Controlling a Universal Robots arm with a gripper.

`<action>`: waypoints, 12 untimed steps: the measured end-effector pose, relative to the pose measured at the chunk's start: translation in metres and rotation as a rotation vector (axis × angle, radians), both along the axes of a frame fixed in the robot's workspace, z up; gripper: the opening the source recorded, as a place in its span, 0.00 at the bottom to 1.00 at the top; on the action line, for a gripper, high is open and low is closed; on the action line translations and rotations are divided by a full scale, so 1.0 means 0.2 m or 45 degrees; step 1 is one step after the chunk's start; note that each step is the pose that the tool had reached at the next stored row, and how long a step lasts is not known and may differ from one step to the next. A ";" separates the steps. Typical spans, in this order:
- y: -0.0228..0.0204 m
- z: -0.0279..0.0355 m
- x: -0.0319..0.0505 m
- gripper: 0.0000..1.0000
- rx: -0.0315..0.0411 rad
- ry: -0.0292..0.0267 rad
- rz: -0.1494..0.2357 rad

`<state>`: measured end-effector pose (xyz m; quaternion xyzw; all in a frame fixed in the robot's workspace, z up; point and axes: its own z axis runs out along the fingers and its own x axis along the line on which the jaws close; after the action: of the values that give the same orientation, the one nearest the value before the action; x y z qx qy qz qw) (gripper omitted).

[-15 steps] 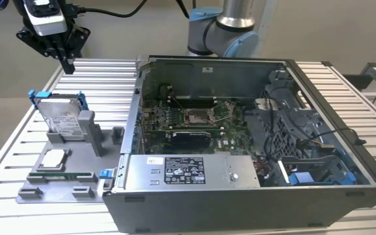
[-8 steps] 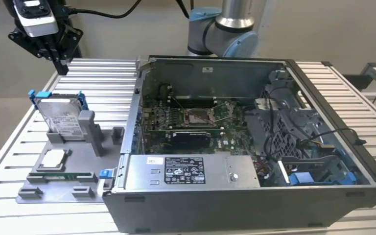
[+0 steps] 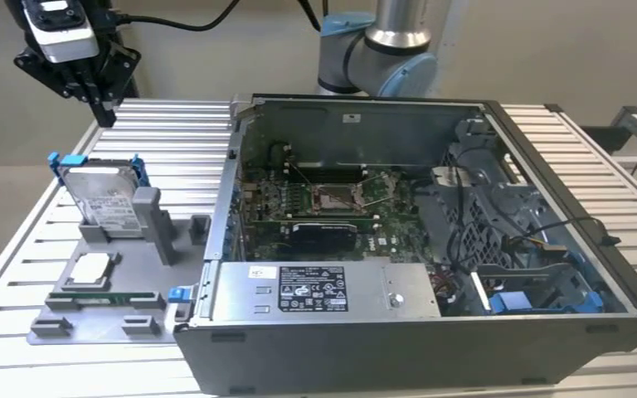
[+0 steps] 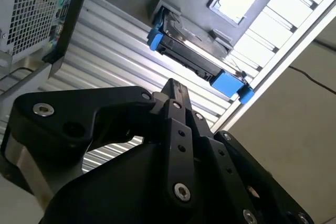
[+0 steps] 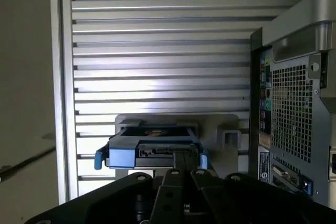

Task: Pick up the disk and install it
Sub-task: 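Reach for the disk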

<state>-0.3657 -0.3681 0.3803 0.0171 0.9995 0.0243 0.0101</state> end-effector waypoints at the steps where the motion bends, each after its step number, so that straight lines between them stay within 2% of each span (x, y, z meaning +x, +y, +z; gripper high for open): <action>1: 0.000 0.000 0.000 0.00 0.0001 -0.0001 0.000; 5: 0.001 -0.001 -0.016 0.00 0.0000 0.0000 0.000; 12: -0.002 -0.003 -0.122 0.00 0.0001 -0.0004 0.000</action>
<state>-0.3901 -0.3686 0.3796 0.0171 0.9995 0.0244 0.0102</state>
